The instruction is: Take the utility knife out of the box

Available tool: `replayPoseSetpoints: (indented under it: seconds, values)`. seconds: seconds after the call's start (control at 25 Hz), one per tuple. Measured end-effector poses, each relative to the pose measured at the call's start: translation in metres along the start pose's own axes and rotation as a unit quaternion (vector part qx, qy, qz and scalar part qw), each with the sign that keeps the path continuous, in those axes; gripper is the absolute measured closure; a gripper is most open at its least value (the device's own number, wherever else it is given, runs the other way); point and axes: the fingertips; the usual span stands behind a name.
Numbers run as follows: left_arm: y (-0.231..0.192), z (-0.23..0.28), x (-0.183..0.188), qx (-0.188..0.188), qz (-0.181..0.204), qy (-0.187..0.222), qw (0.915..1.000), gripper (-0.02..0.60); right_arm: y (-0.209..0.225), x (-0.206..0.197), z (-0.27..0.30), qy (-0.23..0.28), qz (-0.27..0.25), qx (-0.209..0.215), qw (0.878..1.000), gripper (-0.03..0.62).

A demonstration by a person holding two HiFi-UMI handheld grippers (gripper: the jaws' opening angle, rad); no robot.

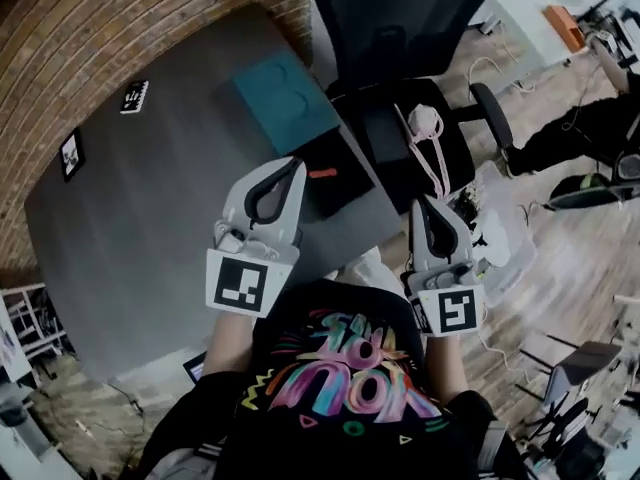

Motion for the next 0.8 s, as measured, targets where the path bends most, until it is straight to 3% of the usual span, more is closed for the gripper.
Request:
replayPoseSetpoints:
  seconds: [0.24,0.6,0.8]
  values:
    - [-0.03,0.011,0.001,0.104,-0.01,0.001,0.9945,0.58,0.012,0.009,0.062,0.025,-0.017,0.111,0.993,0.595]
    - [-0.047,0.003,0.0,0.241,-0.031,-0.001,0.9701,0.58,0.012,0.013,0.124,0.068,-0.012,0.25,0.966,0.595]
    - [-0.049,0.002,0.003,0.287,-0.028,0.001,0.9575,0.58,0.007,0.014,0.135,0.08,-0.011,0.302,0.95,0.595]
Point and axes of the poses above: the fingertips, and each gripper's own axes: z forward along the fingers, y to its right, x out of its top, and after that the axes turned 8 degrees about -z, right-handed
